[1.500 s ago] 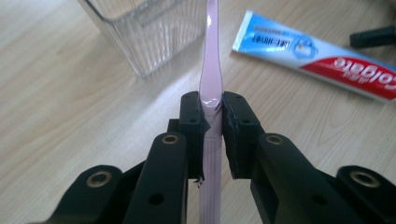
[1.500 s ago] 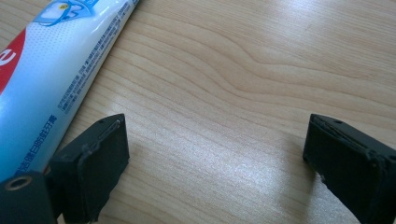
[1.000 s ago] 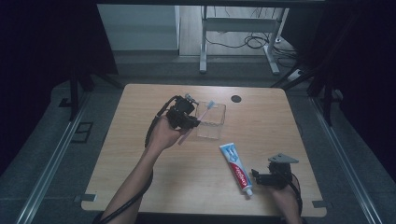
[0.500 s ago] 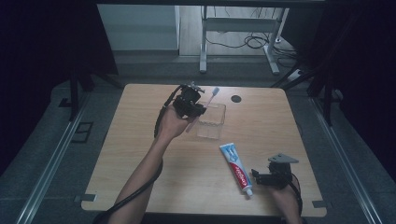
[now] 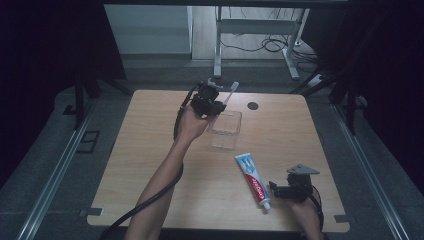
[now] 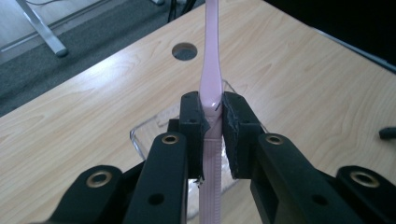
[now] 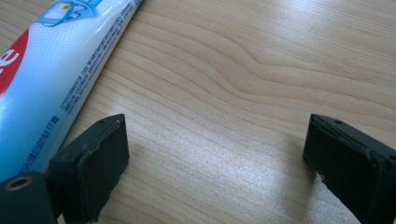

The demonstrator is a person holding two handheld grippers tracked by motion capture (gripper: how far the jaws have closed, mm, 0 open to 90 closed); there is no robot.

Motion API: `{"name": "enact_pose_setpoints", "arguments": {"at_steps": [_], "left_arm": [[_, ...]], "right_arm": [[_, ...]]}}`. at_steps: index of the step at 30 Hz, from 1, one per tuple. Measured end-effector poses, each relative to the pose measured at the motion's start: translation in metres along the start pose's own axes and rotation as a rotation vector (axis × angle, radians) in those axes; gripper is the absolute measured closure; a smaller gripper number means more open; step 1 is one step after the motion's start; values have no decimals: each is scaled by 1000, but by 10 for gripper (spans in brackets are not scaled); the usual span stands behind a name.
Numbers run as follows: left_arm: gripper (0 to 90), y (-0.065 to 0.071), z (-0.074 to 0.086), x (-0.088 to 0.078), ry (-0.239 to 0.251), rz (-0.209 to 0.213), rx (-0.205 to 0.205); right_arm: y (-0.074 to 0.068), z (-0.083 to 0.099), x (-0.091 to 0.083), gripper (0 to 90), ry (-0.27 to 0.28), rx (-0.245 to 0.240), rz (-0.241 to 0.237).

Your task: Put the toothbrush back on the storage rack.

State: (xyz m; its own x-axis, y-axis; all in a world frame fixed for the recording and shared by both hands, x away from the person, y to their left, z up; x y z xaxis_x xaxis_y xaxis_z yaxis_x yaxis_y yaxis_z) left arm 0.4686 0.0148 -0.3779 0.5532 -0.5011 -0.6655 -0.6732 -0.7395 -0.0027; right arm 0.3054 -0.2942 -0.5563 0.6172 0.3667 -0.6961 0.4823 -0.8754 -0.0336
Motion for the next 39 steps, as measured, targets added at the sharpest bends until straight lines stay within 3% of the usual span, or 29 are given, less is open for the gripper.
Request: {"name": "enact_pose_setpoints", "arguments": {"at_steps": [9, 18, 29, 39], "left_arm": [[788, -3, -2, 21, 46, -12, -31], [788, -5, -1, 41, 68, -43, -23], [788, -1, 19, 65, 52, -71, -22], [788, 3, 32, 74, 29, -68, -18]], "right_arm": [[0, 0, 0, 62, 0, -2, -1], [0, 0, 1, 61, 0, -1, -4], [0, -1, 1, 62, -2, -5, -6], [0, -1, 1, 62, -2, -6, -7]]}}
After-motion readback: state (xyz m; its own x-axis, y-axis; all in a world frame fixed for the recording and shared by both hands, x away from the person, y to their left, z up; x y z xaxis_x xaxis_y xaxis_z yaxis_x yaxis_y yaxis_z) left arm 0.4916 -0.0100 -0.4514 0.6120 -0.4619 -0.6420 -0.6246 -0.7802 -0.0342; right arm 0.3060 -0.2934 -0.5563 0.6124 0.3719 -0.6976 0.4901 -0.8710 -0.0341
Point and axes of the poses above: each handheld gripper's, and its own axes: x roughly forward along the jaws, z roughly out of its underside, y roughly to its right, the point moved 2 cm from there along x, roughly forward along the jaws, and after that the axes turned 3 degrees about -z, right-handed, at the moved point
